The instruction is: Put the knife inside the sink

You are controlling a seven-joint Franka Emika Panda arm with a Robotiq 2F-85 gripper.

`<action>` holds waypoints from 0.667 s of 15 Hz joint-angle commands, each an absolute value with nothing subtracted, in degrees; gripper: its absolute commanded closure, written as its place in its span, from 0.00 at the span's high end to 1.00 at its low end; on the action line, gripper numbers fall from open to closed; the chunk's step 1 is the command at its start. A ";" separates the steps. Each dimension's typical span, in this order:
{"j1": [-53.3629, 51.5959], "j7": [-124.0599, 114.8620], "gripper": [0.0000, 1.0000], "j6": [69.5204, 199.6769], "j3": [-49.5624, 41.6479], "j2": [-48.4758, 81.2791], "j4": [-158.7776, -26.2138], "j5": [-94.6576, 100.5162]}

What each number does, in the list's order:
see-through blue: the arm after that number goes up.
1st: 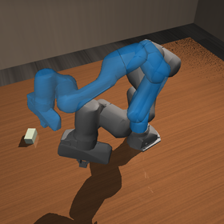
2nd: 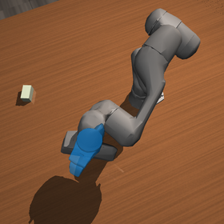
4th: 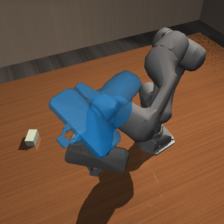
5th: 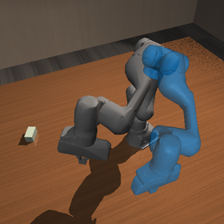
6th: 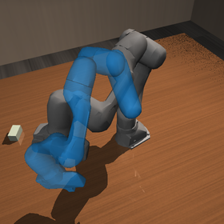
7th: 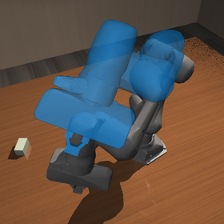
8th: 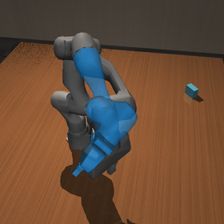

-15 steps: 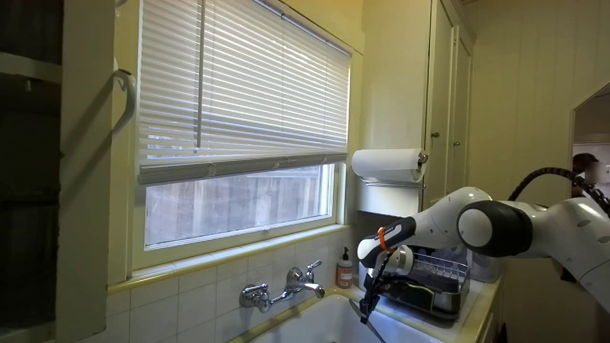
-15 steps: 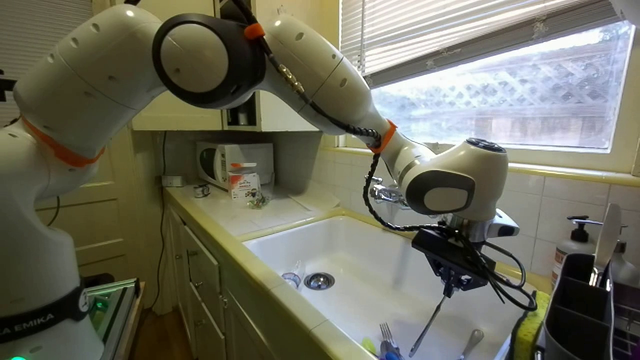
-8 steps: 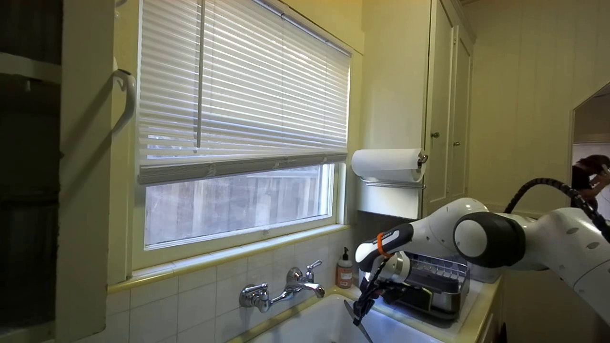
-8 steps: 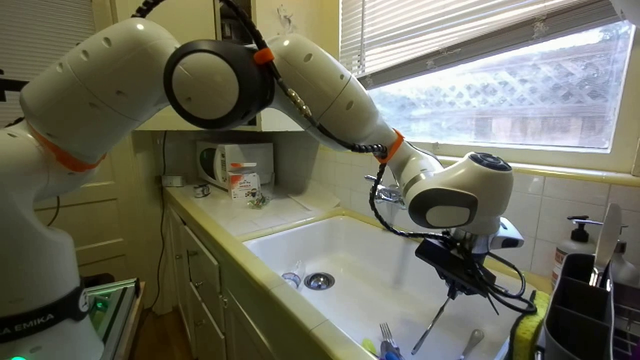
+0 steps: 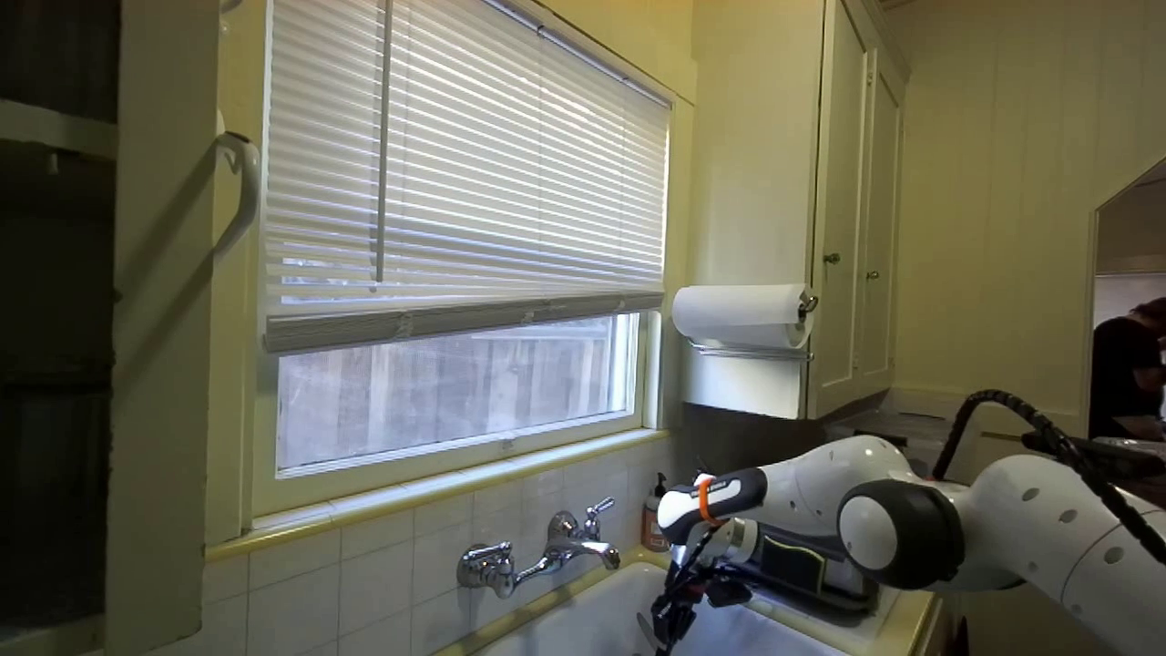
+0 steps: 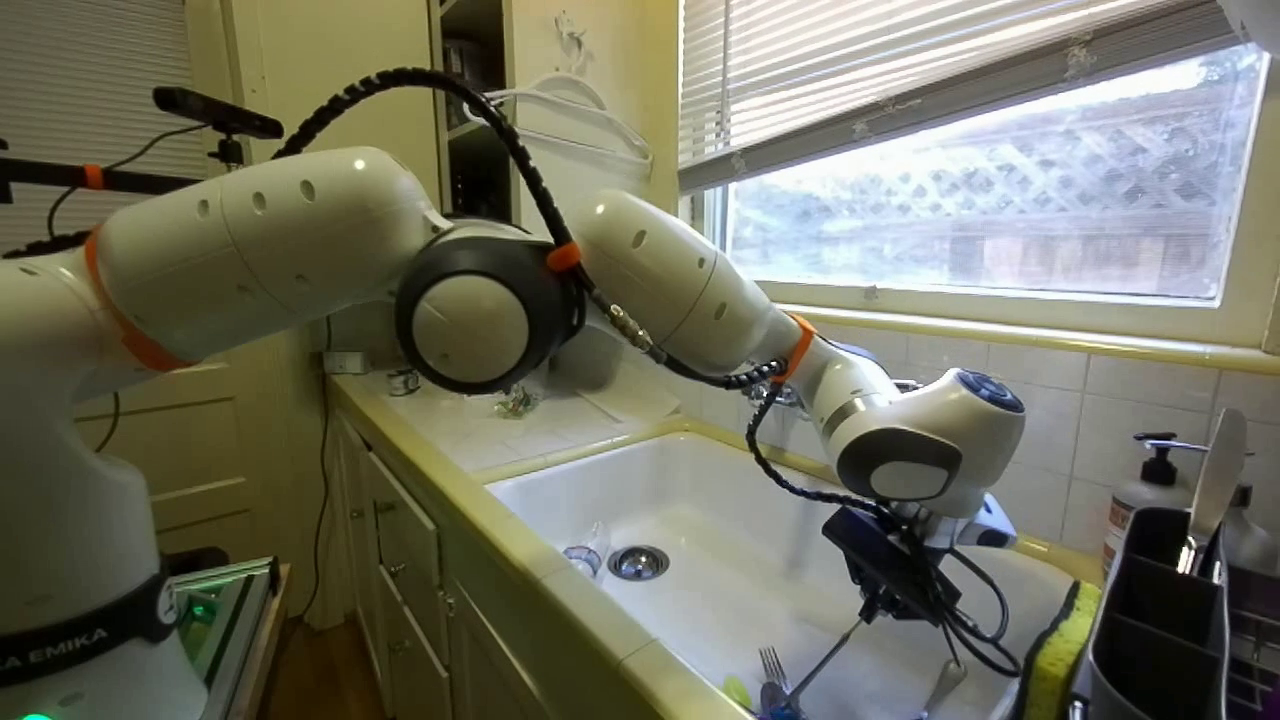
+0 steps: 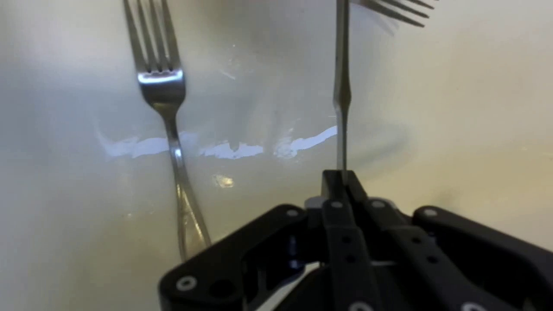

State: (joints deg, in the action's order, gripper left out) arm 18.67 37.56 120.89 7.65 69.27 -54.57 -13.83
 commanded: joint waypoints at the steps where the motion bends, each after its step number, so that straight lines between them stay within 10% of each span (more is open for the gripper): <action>1: 15.84 32.62 0.01 112.56 6.28 78.44 -40.76 -11.81; 4: 14.74 30.46 0.01 107.29 5.80 83.17 -33.65 -11.57; 10: 14.46 27.78 0.58 103.21 6.10 86.36 -26.66 -10.56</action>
State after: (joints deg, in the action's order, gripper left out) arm 14.86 30.09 106.00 6.04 82.84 -33.99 -12.13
